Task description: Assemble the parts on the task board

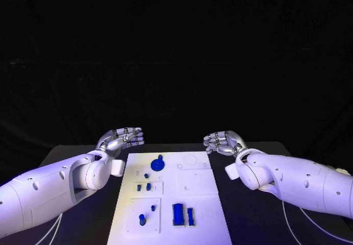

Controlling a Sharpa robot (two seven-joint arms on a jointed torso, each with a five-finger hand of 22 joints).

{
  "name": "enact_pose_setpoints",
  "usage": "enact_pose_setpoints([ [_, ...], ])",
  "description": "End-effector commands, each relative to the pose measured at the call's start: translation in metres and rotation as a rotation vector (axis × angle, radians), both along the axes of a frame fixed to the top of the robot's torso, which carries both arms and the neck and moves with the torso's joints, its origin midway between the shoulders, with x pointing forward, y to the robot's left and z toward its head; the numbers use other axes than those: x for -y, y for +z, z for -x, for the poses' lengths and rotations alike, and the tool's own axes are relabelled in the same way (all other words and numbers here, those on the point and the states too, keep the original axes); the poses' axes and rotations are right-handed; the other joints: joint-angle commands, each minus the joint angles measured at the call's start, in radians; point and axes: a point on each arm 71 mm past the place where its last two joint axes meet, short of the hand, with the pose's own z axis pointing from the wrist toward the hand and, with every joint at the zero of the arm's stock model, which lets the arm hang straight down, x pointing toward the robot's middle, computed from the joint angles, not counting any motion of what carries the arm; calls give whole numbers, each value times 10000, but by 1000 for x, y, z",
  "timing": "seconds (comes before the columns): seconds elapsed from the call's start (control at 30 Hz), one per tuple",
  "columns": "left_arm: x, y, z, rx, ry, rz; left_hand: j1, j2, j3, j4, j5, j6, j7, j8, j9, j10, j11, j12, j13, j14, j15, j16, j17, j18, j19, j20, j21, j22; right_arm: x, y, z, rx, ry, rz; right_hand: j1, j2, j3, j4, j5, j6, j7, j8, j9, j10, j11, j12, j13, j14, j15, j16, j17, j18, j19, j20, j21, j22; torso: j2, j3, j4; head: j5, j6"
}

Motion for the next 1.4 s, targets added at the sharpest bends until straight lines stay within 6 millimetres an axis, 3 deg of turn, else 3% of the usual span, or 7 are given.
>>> enact_pose_setpoints([
  [0.03,-5,-2,-5,395,750,435,74,0,-427,173,-43,-112,-41,-137,-169,-139,31,-580,-30,5,92,-1016,-324,210,53,312,-1043,-732,0,-3,-9,-10,193,-1633,-115,91,-14,-223,-67,103,45,-174,-181,198,38,-266,-785,114,72,-662,-431,128,55,198,-465,-718,-198,24,-39,92,90],
  [0.27,-7,-13,-10,455,1132,414,249,97,-905,325,-37,-116,-111,-305,-356,-153,-81,-1088,-14,-129,80,-1904,-610,47,180,253,-1784,-1270,-5,-11,-22,-28,325,-1970,-354,358,-70,-577,-249,272,31,-502,-607,247,122,-796,-2143,546,148,-1513,-1104,133,295,267,-843,-2138,-251,93,-3,245,139],
  [0.3,-5,-15,-9,104,800,149,-3952,2230,-4891,-1526,-3287,-8368,-1664,-2088,-3118,-9655,-1758,-2015,-644,-7725,-1532,-4891,-1833,-1535,-7009,-2656,-3358,-2287,-1,-12,-22,-90,-219,-1134,-4321,1907,-4845,-2294,-1838,-8650,-2001,-2135,-5109,-2956,-1440,-1450,-4111,-9550,-1004,-4423,-3847,-1701,-9487,-1961,-1471,-8222,-218,52,-23,182,127],
  [0.4,-4,-15,-8,104,824,126,-4504,2230,-4891,-1526,-3287,-8368,-1664,-2088,-3118,-9655,-1758,-2015,-644,-7725,-1532,-4891,-1833,-1535,-7009,-2656,-3358,-2287,-3,-12,-21,-81,-245,-1182,-4986,1907,-4845,-2294,-1838,-8650,-2001,-2135,-5109,-10209,-1440,-1450,-4111,-9550,-1004,-4423,-3847,-1701,-9487,-1961,-1471,-8222,-260,65,-33,228,99],
  [0.57,3,-17,1,107,991,-33,-6243,2230,-4891,-1526,-3287,-8368,-1664,-2088,-3118,-9655,-1758,-2015,-644,-7725,-1532,-4891,-1833,-1535,-7009,-2656,-3358,-2287,-10,-10,-12,-28,-423,-1504,-6676,1907,-4845,-2294,-1838,-8650,-2001,-2135,-5109,-10209,-1440,-1450,-4111,-9550,-1004,-4423,-3847,-1701,-9487,-1961,-1471,-8222,-529,147,-97,524,-81],
  [0.6,5,-17,4,111,1039,-79,-13517,2230,-4891,-1526,-3287,-8368,-1664,-2088,-3118,-9655,-1758,-2015,-644,-7725,-1532,-4891,-1833,-1535,-7009,-2656,-3358,-2287,-13,-10,-9,-15,-475,-1595,-13699,1907,-4845,-2294,-1838,-8650,-2001,-2135,-5109,-10209,-1440,-1450,-4111,-9550,-1004,-4423,-3847,-1701,-9487,-1961,-1471,-8222,-577,161,-108,577,-113],
  [1.4,47,-7,73,532,2212,-1099,-13517,2230,-4891,-1526,-3287,-8368,-1664,-2088,-3118,-9655,-1758,-2015,-644,-7725,-1532,-4891,-1833,-1535,-7009,-2656,-3358,-2287,-55,18,57,-1,-1687,-3310,-13699,1907,-4845,-2294,-1838,-8650,-2001,-2135,-5109,-10209,-1440,-1450,-4111,-9550,-1004,-4423,-3847,-1701,-9487,-1961,-1471,-8222,-678,192,-132,686,-180],
])
